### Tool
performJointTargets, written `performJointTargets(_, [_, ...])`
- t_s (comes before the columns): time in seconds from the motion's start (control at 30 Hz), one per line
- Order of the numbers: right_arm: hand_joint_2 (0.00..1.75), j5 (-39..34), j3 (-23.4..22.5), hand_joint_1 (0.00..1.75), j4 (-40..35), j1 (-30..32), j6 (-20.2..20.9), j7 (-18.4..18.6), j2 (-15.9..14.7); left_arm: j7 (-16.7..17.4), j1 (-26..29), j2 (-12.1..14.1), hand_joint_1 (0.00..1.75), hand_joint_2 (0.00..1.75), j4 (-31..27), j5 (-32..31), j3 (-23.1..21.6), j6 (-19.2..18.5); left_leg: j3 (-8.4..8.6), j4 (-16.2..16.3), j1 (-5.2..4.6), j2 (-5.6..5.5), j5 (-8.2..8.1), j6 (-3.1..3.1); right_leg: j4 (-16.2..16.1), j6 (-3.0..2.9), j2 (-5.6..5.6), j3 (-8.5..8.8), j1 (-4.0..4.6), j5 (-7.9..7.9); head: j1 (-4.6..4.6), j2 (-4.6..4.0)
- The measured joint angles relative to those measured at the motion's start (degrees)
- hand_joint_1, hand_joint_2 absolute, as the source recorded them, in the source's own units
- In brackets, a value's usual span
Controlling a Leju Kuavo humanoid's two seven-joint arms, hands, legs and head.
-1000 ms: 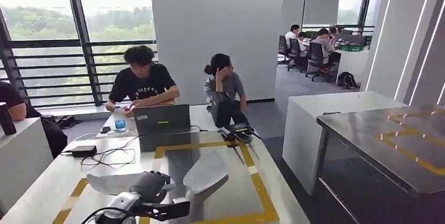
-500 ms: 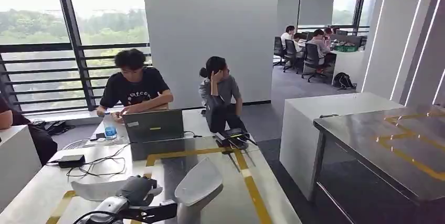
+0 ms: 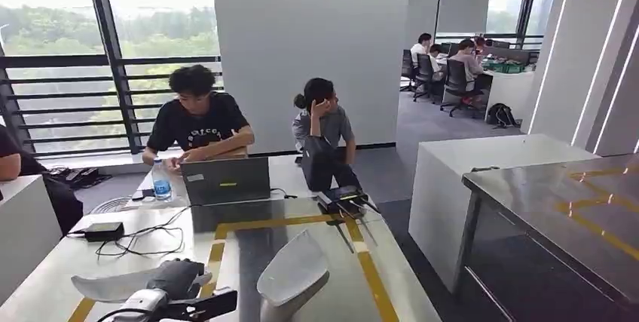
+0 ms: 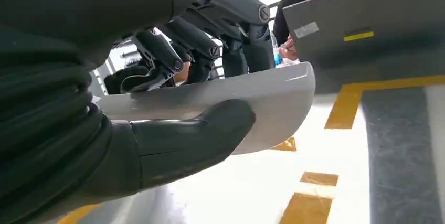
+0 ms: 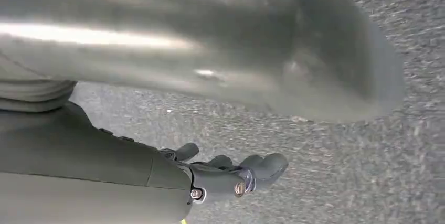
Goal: Take the parts from the cabinet and place them on the table.
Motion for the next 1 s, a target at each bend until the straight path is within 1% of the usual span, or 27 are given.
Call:
performJointTargets(0.03, [0.0, 0.0, 0.0, 0.0, 0.0, 0.06, 0.0, 0.0, 0.02, -0.02, 0.24, 0.28, 1.71, 1.75, 0.02, 0.0, 0.19, 0.35, 0.1, -0.27, -0.06, 0.0, 0.05, 0.35, 0.14, 0.1, 0.01, 0.07, 0.16, -0.09, -0.04, 0.0])
performJointTargets(0.07, [0.0, 0.0, 0.0, 0.0, 0.0, 0.04, 0.0, -0.04, 0.02, -0.18, 0.4, 0.41, 1.71, 1.75, 0.04, 0.0, 0.26, 0.55, 0.19, -0.38, -0.01, 0.04, 0.06, 0.17, 0.15, -0.03, 0.03, 0.07, 0.26, -0.16, 0.02, 0.0])
performJointTargets(0.13, [0.0, 0.0, 0.0, 0.0, 0.0, -0.01, 0.0, -0.04, 0.02, -0.31, 0.59, 0.83, 1.71, 1.75, 0.07, 0.0, 0.35, 0.83, 0.41, -0.68, 0.01, 0.2, 0.0, 0.05, 0.15, -0.29, 0.17, 0.07, 0.29, -0.32, -0.02, 0.0])
performJointTargets(0.23, [0.0, 0.0, 0.0, 0.0, 0.0, 0.04, 0.0, -0.09, 0.09, -0.26, 0.6, 1.18, 1.71, 1.75, 0.07, 0.0, 0.57, 0.85, 0.59, -0.97, 0.01, 0.27, -0.06, -0.11, 0.16, -0.42, 0.18, 0.07, 0.3, -0.41, -0.07, 0.0])
performJointTargets(0.3, [0.0, 0.0, 0.0, 0.0, 0.0, 0.0, 0.0, -0.09, 0.09, -0.26, 0.61, 1.31, 1.71, 1.75, 0.07, 0.0, 0.76, 0.85, 0.61, -1.05, 0.04, 0.28, 0.03, -0.39, 0.17, -0.52, 0.13, 0.08, 0.33, -0.46, -0.04, 0.0])
performJointTargets(0.4, [0.0, 0.02, 0.0, 0.0, 0.0, -0.02, 0.0, -0.02, 0.09, 0.02, 0.66, 1.46, 1.71, 1.75, 0.07, -1.53, 0.79, 1.0, 0.61, -1.07, 0.09, 0.27, 0.1, -0.54, 0.2, -0.65, 0.12, 0.1, 0.38, -0.45, -0.04, 0.0])
performJointTargets(0.43, [0.0, 0.07, 0.0, 0.0, 0.0, -0.02, 0.0, 0.0, 0.09, 0.11, 0.69, 1.51, 0.0, 1.75, 0.09, -1.9, 0.79, 1.0, 0.61, -1.07, 0.14, 0.27, 0.09, -0.57, 0.2, -0.7, 0.12, 0.1, 0.38, -0.41, -0.04, 0.0])
performJointTargets(0.57, [0.0, 0.11, 0.0, 0.0, 0.0, -0.04, 0.0, 0.59, 0.09, -0.24, 0.71, 1.7, 0.0, 1.75, 0.24, -2.45, 0.79, 0.87, 0.64, -1.05, 0.2, 0.27, 0.14, -0.64, 0.2, -0.75, 0.12, 0.15, 0.34, -0.36, -0.04, 0.0])
performJointTargets(0.6, [0.0, 0.09, -0.02, 0.0, 0.0, -0.03, 0.0, 0.68, 0.09, -0.61, 0.71, 1.7, 0.0, 0.0, 0.22, -2.93, 0.79, 1.07, 0.65, -1.02, 0.19, 0.26, 0.14, -0.64, 0.2, -0.75, 0.12, 0.17, 0.33, -0.36, -0.04, 0.0])
performJointTargets(0.8, [0.0, 0.0, -0.04, 0.0, 0.0, -0.06, 0.0, 0.68, 0.09, -2.51, 0.7, 1.16, 0.0, 0.0, 0.07, -4.02, 0.79, 4.02, 0.75, -0.96, 0.1, 0.25, 0.14, -0.63, 0.19, -0.71, 0.13, 0.3, 0.24, -0.34, -0.04, 0.0])
performJointTargets(1.0, [0.0, -0.02, -0.44, 0.0, 0.0, -0.06, -0.02, 0.68, 0.09, -2.29, 0.69, -0.13, 0.0, 0.0, -0.11, -4.85, 0.79, 4.79, 0.76, -0.95, 0.01, 0.26, 0.13, -0.62, 0.18, -0.67, 0.14, 0.32, 0.13, -0.32, -0.04, 0.0])
